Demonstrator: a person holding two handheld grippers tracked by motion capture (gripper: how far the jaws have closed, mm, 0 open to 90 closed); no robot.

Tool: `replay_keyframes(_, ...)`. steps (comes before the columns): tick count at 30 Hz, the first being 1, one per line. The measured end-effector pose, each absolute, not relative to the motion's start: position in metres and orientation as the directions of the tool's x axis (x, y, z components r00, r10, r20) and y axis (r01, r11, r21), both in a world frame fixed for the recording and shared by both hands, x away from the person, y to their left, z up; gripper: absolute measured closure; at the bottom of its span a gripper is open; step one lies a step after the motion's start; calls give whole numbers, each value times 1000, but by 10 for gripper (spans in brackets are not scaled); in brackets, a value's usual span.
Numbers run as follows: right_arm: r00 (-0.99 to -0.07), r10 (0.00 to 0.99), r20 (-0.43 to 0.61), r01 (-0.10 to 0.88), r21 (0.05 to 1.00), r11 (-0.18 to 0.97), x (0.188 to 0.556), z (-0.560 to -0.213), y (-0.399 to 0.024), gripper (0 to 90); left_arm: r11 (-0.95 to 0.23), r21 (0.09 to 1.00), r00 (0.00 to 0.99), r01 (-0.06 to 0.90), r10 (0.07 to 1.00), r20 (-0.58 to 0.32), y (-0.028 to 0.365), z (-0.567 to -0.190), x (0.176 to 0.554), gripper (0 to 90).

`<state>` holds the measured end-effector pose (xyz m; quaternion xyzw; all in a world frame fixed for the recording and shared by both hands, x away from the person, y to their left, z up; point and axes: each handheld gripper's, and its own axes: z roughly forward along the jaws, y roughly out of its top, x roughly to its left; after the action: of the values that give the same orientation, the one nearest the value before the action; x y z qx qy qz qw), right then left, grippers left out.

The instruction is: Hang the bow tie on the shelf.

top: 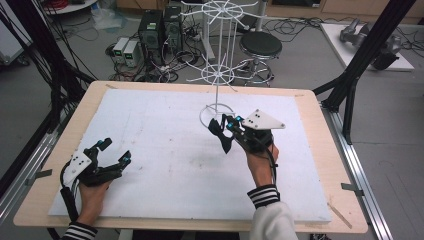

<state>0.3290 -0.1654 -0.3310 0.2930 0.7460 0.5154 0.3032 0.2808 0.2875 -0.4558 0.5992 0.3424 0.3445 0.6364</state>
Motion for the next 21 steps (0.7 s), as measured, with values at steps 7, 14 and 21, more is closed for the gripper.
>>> replay_keyframes(7,-674,723,-152,72,961,269,334,-325,-157,880,45,999,528,-27,849,-24,288,-456,281,148)
replay_keyframes(14,-693,712,-115,48,978,204,342,-322,-150,880,43,999,528,-24,849,-24,288,-456,281,148)
replay_keyframes(21,-707,700,-103,19,986,164,350,-313,-145,880,42,999,529,-24,848,-23,288,-456,281,149)
